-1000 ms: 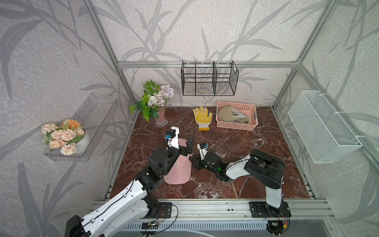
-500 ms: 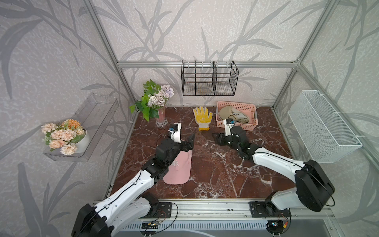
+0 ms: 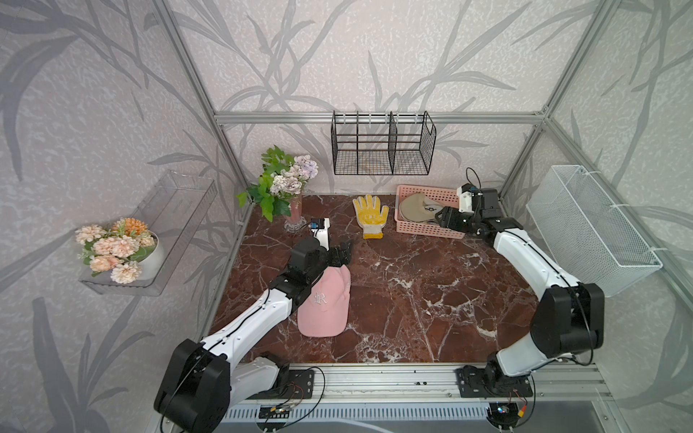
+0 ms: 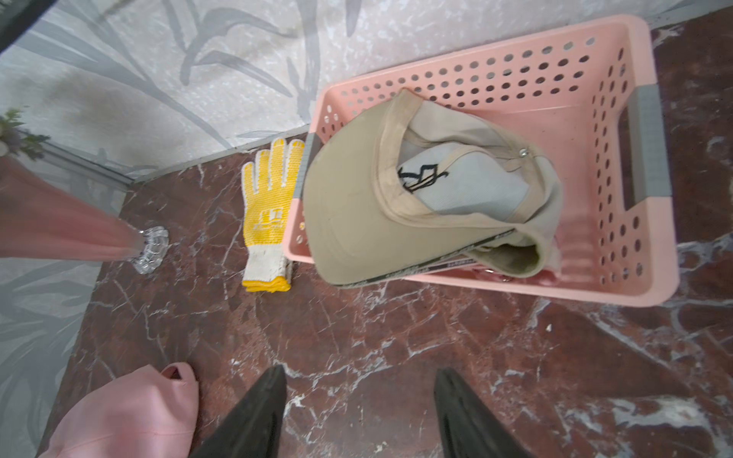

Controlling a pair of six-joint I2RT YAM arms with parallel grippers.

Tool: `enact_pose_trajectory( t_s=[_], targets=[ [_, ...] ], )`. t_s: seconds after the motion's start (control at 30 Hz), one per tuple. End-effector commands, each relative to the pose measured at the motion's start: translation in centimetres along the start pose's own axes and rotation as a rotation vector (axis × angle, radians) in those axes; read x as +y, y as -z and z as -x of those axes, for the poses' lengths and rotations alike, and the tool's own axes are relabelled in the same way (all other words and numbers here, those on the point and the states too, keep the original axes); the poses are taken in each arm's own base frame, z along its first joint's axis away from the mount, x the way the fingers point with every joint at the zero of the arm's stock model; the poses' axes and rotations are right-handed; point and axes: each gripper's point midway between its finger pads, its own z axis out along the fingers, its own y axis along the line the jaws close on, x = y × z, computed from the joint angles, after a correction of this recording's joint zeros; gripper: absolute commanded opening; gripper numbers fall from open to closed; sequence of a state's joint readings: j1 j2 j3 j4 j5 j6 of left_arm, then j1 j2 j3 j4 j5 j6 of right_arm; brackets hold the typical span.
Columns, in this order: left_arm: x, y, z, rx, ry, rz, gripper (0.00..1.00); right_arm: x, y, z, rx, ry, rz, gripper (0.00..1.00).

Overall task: Turn the baseball cap inside out
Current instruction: Pick up the baseball cap from the basket.

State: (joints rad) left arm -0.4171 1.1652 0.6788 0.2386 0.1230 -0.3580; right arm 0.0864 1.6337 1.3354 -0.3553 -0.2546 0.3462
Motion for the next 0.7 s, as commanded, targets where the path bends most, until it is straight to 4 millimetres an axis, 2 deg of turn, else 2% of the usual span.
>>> enact_pose_trajectory(
  t_s=[0.0,0.07,0.17,0.47,0.67],
  targets=[
    [-0.8,-0.2,1.3,-0.015,-0.035,-0.031,0.88,-2.6,-1.2,-0.8,0.105,-0.041,-0.070,0.63],
    [-0.7,-0.2,1.2,-0.010,-0.038,-0.032,0.88,-4.1,-1.9,-0.5,0.126,-0.101,-0.117,0.63],
    [-0.6,-0.3,1.1,-0.008,-0.041,-0.024,0.89,-4.6,-2.6,-0.1,0.136,-0.177,-0.129,0.63],
    [-0.5,-0.6,0.8,0.003,-0.043,-0.023,0.89,-3.8,-4.3,0.8,0.088,-0.414,-0.069,0.61],
    [-0.4,-0.6,0.7,0.007,-0.046,-0.022,0.89,-4.1,-5.6,1.2,0.081,-0.532,-0.069,0.58]
  ],
)
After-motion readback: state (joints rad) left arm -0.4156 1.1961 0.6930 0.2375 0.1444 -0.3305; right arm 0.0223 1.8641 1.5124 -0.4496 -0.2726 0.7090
